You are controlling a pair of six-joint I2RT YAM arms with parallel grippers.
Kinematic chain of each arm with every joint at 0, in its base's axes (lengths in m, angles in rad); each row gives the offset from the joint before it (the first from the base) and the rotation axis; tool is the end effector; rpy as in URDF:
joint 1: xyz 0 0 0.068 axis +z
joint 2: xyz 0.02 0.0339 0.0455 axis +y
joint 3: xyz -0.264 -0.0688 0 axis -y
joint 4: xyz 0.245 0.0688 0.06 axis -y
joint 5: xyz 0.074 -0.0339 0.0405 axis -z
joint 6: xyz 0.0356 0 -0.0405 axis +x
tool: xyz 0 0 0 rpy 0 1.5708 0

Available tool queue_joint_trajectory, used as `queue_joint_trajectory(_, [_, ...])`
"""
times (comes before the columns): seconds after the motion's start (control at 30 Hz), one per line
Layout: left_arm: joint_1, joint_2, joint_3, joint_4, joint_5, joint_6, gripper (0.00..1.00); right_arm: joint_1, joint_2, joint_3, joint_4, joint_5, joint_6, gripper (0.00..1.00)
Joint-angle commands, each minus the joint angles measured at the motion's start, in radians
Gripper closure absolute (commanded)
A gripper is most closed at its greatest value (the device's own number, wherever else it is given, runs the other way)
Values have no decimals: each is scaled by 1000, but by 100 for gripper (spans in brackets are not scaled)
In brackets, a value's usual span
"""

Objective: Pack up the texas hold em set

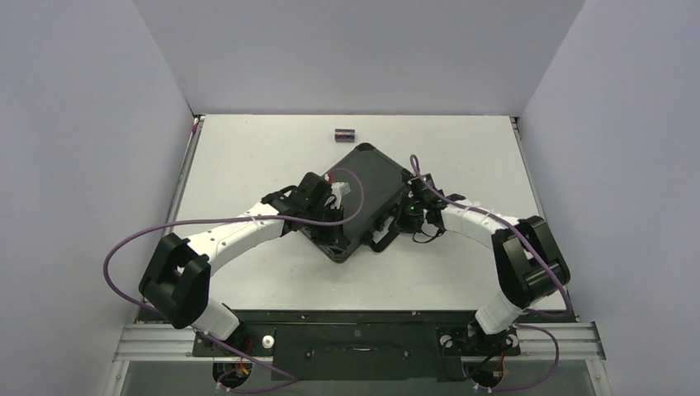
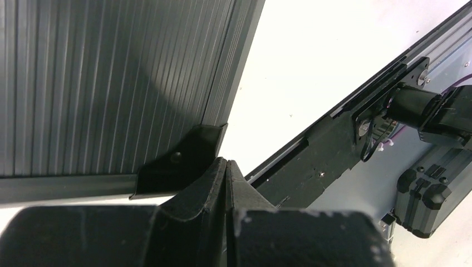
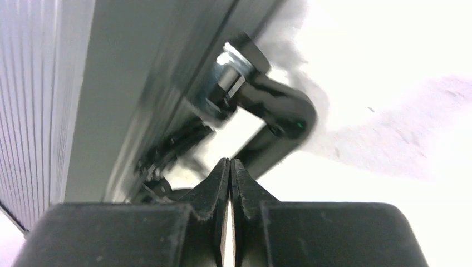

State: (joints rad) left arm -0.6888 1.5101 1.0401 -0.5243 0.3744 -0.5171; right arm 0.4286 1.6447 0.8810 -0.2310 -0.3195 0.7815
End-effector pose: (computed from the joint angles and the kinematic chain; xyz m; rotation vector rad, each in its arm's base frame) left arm 0.2295 -0.2058 0.2297 0.3881 2.7155 -0.8878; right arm 0.2834 0.1418 0.1603 0.3508 2.7093 0.8215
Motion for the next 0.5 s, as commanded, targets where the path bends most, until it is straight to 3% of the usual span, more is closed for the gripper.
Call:
queue_joint_trajectory(0.0, [2,-69,78,-65,-9,-8,100,-5,-151,6,-198,149,-91,100])
queue_joint_trajectory(0.07, [2,-80,92,-77,-18,-10,100,-5,-201,13,-236,162,-105,99])
queue_joint_trajectory(0.23, [3,-101,141,-117,-46,0,100,-5,-301,77,-332,183,-145,82])
queue_joint_trajectory(0.47, [8,-138,228,-170,-102,43,85,-5,-389,234,-443,224,-203,66])
